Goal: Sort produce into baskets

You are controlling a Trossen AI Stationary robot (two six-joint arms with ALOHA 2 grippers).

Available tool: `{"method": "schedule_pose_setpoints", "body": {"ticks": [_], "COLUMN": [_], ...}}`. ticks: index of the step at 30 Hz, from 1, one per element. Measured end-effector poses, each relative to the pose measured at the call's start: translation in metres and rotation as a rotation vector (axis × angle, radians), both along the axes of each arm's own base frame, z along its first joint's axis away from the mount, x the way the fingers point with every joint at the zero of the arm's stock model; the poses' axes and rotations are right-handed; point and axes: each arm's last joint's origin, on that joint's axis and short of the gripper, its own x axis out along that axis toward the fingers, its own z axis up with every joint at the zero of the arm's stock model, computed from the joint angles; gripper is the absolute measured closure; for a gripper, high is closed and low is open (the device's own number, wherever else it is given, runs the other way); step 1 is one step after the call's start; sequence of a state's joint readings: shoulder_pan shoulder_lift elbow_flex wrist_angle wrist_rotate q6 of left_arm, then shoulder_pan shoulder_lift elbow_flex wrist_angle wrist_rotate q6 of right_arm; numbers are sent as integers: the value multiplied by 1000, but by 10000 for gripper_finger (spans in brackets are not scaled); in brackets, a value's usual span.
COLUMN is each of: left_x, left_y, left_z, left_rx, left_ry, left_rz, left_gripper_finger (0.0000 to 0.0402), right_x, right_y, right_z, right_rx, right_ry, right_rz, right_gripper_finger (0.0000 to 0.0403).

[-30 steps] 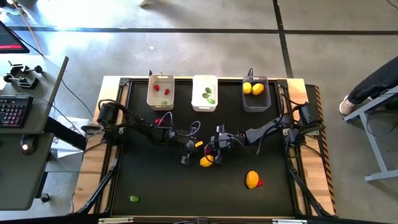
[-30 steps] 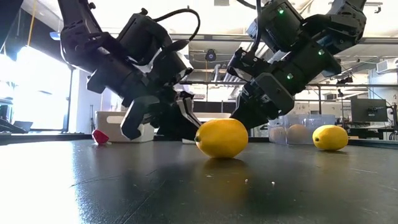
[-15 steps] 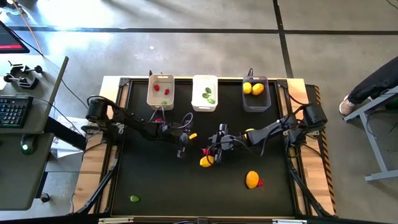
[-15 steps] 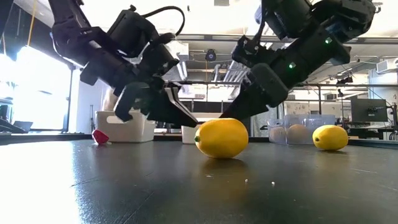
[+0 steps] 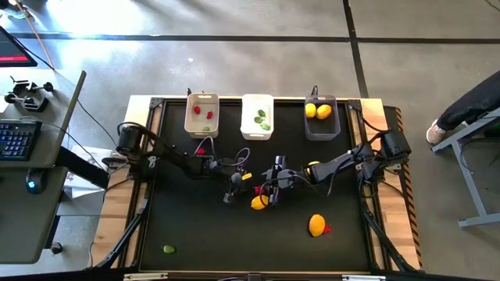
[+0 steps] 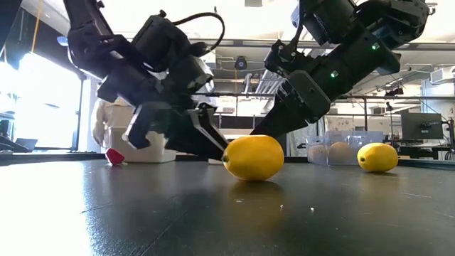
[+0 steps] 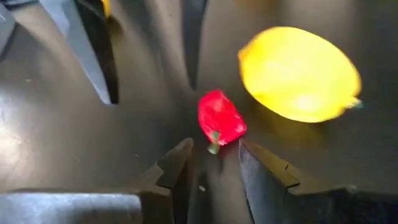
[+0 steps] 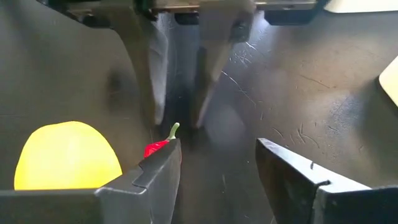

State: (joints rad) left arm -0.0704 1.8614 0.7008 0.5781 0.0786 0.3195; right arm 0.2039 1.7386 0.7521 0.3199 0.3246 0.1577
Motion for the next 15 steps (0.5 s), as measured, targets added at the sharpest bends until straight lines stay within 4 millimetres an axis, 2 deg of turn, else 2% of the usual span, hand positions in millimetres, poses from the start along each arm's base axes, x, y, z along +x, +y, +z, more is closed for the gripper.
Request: {"method": "schedule_pose_setpoints", "body": {"ticks": [10,15], "left_x": [6,5], "left_y": [-1,-1], "left_z": [0,0], "left_rx": [29,31], "left_ry": [1,10], "left_rz": [-18,-19], "left_gripper_finger": [283,305], "right_x": [0,0], "right_y": [0,0], "right_z": [-1,-1], "right_rx": [-2,-2], "right_ry": [8,9], "right_rz": [0,0], "right_gripper_finger": [203,203]}}
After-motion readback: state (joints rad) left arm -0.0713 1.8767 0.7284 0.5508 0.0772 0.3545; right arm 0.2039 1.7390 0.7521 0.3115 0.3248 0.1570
